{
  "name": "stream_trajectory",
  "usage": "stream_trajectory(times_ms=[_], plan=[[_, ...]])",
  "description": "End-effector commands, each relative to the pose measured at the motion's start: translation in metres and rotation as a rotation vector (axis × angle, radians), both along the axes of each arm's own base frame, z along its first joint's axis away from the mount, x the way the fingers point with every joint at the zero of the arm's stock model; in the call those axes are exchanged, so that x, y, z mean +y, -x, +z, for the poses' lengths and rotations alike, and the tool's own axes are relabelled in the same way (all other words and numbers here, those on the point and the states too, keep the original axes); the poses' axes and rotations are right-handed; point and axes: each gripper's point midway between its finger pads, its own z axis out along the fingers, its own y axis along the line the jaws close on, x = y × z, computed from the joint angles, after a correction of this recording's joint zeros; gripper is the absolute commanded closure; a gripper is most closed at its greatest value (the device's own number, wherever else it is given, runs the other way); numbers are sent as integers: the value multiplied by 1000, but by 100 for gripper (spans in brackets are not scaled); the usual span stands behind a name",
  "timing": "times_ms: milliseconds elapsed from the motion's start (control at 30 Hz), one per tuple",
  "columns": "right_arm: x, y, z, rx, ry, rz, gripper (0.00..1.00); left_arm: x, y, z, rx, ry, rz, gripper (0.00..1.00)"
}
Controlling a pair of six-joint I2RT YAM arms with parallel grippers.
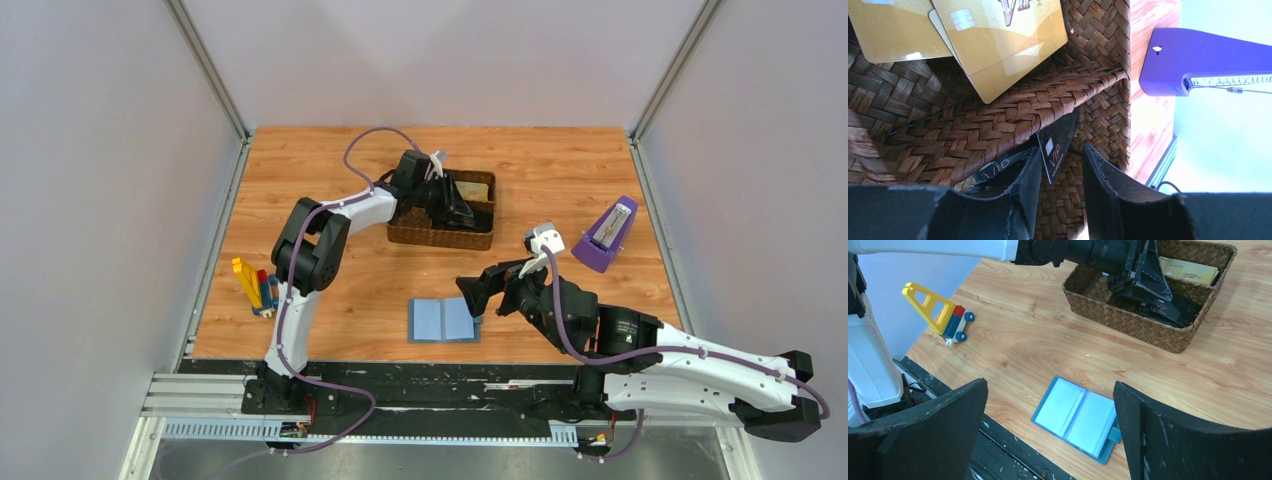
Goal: Take the credit cards out of the card holder
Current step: Place the credit card in the storage box.
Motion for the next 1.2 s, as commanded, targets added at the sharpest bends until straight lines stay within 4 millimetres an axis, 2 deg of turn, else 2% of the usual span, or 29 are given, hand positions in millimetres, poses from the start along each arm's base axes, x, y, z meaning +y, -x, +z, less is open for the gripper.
stream_trajectory(times_ms=[0,667,1167], plan=[[-1,-3,11,-11,-37,-17,0,3,-12,39,-97,4,18,55],[0,-3,11,-10,-35,-16,0,13,-12,47,-120,-68,52,55],[5,-2,6,3,-27,-7,0,6,-9,77,-171,-65,24,54]])
